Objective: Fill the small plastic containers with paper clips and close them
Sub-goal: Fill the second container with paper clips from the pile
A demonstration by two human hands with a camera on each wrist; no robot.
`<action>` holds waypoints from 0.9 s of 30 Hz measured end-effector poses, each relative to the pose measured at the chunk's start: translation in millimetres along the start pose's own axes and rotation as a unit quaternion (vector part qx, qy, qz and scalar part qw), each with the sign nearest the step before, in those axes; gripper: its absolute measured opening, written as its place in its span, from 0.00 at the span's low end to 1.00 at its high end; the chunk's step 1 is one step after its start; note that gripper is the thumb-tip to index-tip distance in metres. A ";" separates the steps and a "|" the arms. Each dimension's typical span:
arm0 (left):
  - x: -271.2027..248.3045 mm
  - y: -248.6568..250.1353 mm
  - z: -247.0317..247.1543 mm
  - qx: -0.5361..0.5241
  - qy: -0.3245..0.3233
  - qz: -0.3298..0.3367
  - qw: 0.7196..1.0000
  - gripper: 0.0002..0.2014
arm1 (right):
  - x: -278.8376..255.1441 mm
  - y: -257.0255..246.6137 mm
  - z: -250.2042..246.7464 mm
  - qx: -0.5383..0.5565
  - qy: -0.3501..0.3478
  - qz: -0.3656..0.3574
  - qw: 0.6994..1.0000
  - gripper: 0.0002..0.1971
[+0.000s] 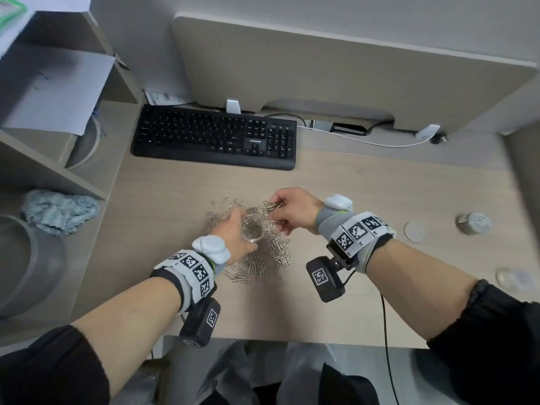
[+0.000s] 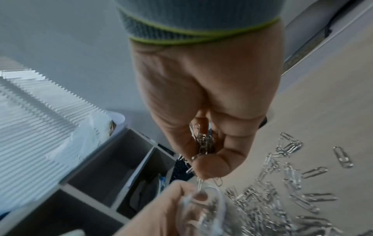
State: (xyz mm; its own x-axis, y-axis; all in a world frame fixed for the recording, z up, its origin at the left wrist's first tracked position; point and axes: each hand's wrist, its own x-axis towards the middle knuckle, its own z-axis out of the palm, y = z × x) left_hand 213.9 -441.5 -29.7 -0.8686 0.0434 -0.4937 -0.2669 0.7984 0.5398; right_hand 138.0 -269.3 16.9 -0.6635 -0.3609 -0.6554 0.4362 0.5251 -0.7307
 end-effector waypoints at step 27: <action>-1.1 7.0 -10.2 -0.057 0.065 0.029 0.996 0.28 | -7.5 -33.8 23.5 -0.238 0.037 -0.136 0.961 0.14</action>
State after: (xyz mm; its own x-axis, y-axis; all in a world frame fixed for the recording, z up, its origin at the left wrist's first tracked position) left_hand 208.7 -442.1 -18.4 -0.9286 0.0041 -0.3710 -0.2537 0.7225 0.6432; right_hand 142.5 -302.5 42.0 -0.7629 -0.4875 -0.4246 -0.0748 0.7190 -0.6910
